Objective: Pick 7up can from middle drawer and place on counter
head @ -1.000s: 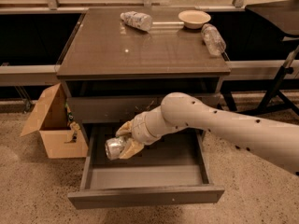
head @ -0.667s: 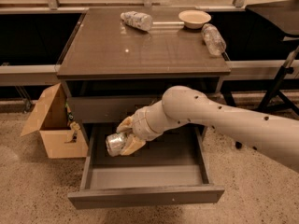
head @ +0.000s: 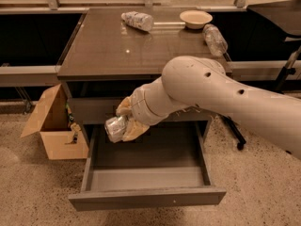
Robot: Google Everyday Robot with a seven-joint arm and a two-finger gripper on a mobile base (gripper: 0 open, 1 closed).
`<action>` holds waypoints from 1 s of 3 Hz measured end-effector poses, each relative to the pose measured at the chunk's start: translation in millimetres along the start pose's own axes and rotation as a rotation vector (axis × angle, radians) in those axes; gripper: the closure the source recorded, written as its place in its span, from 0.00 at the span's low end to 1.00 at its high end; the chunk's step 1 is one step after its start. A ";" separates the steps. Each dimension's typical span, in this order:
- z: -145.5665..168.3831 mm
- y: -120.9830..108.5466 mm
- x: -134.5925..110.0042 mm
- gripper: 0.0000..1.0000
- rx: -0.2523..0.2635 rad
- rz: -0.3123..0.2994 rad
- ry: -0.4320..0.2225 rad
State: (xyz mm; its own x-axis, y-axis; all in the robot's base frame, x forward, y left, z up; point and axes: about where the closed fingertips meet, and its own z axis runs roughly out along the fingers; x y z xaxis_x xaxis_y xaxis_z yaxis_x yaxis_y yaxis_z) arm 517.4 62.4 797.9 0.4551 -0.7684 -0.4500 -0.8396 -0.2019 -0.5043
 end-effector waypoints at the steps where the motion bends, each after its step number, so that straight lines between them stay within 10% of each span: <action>1: 0.0 0.0 0.0 1.00 0.000 0.000 0.000; 3: -54.7 -28.5 -8.8 1.00 0.051 -0.048 0.084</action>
Offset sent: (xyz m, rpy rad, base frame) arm 0.0068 -0.0158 0.0355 -0.0344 -0.0522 -0.0170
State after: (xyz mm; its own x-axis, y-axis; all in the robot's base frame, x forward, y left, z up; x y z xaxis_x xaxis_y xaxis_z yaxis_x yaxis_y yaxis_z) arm 521.1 41.7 856.5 0.4665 -0.8071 -0.3618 -0.8001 -0.2106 -0.5617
